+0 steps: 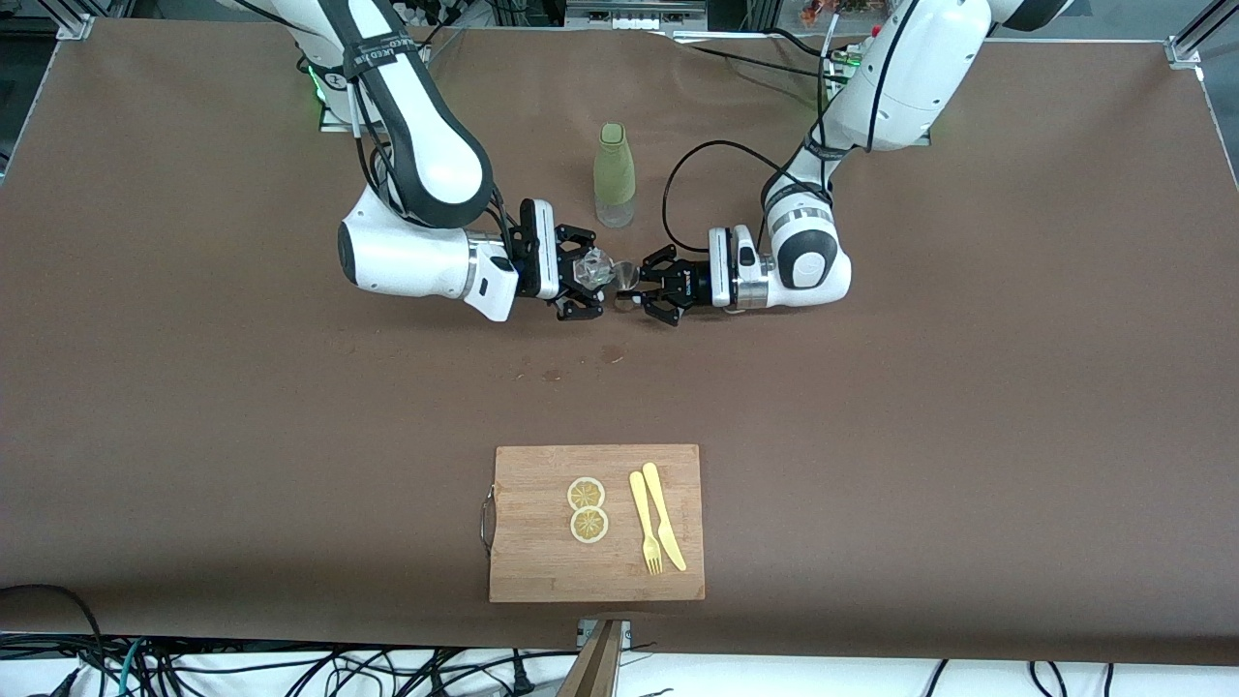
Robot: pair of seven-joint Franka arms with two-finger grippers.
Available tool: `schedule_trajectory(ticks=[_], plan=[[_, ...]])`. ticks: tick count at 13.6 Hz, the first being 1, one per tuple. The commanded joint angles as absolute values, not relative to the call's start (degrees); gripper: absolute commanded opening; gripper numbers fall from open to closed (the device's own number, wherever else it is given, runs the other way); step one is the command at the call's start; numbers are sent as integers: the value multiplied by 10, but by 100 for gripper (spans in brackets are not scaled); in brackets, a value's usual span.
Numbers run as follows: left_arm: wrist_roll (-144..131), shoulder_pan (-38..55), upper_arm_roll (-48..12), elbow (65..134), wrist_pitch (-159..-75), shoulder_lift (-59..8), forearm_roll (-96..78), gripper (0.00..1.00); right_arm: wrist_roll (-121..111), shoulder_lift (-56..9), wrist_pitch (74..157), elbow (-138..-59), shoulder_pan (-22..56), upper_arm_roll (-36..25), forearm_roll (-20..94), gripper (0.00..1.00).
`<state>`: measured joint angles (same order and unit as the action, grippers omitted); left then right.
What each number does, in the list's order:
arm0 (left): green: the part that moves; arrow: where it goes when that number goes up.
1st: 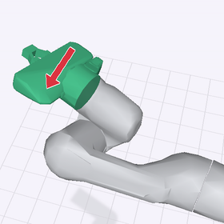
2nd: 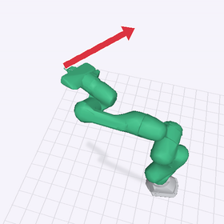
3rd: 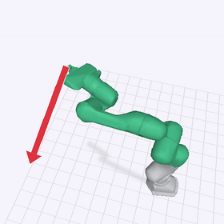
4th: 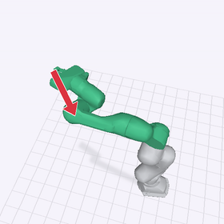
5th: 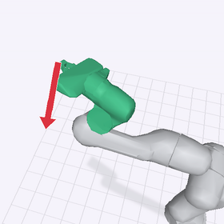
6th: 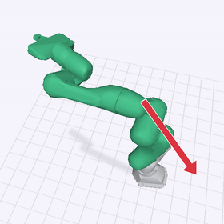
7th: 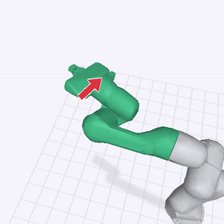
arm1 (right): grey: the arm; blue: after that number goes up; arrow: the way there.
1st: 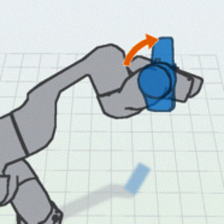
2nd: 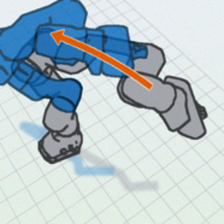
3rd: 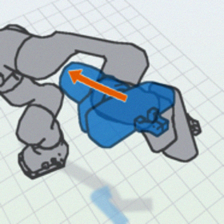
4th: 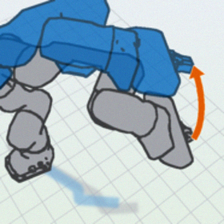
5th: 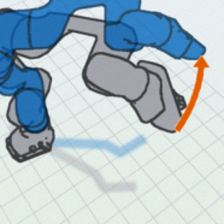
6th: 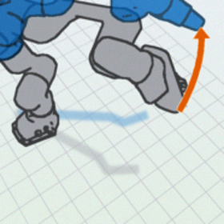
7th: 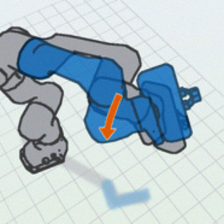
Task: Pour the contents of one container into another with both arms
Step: 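Raise the glass cup with the right gripper above the held jigger, then tilt the glass cup with the right gripper, pouring into the jigger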
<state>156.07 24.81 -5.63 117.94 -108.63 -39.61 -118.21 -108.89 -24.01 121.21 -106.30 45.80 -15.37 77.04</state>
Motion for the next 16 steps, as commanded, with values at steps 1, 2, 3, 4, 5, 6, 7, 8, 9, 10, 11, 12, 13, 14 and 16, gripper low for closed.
schedule_trajectory(ticks=[1,2,3,4,5,6,7,8,9,10,11,12,13,14,16], plan=[[1608,255,-54,1172,-1090,-402,-1202,0,-1075,-218,1222,-1084,477,-170,761,0],[1608,256,-54,1172,-1090,-403,-1202,0,-1075,-218,1222,-1085,477,-170,759,0],[1608,256,-55,1172,-1090,-402,-1203,0,-1073,-218,1222,-1089,476,-170,759,0],[1608,257,-55,1172,-1091,-402,-1204,0,-1068,-217,1220,-1092,475,-170,759,0],[1606,257,-55,1170,-1091,-402,-1205,0,-1064,-214,1217,-1097,474,-170,758,0],[1606,257,-55,1167,-1091,-402,-1204,0,-1063,-212,1217,-1103,474,-170,757,0],[1606,257,-55,1168,-1091,-402,-1205,0,-1061,-209,1217,-1104,473,-170,757,0],[1606,257,-55,1168,-1091,-402,-1205,0,-1056,-209,1216,-1105,473,-168,757,0],[1606,257,-55,1167,-1091,-403,-1204,0,-1052,-209,1216,-1106,473,-168,757,0],[1606,257,-55,1167,-1091,-402,-1204,0,-1047,-209,1217,-1107,473,-166,757,0],[1606,257,-55,1167,-1091,-402,-1205,0,-1047,-210,1217,-1106,473,-164,758,0],[1606,257,-55,1167,-1091,-402,-1204,0,-1047,-209,1218,-1109,473,-163,760,0],[1606,257,-55,1167,-1092,-403,-1205,0,-1045,-207,1216,-1109,473,-163,760,0],[1606,257,-55,1167,-1092,-402,-1205,0,-1042,-205,1219,-1108,473,-162,761,0],[1608,258,-55,1165,-1094,-403,-1205,0,-1016,-205,1221,-1107,473,-156,763,0]])
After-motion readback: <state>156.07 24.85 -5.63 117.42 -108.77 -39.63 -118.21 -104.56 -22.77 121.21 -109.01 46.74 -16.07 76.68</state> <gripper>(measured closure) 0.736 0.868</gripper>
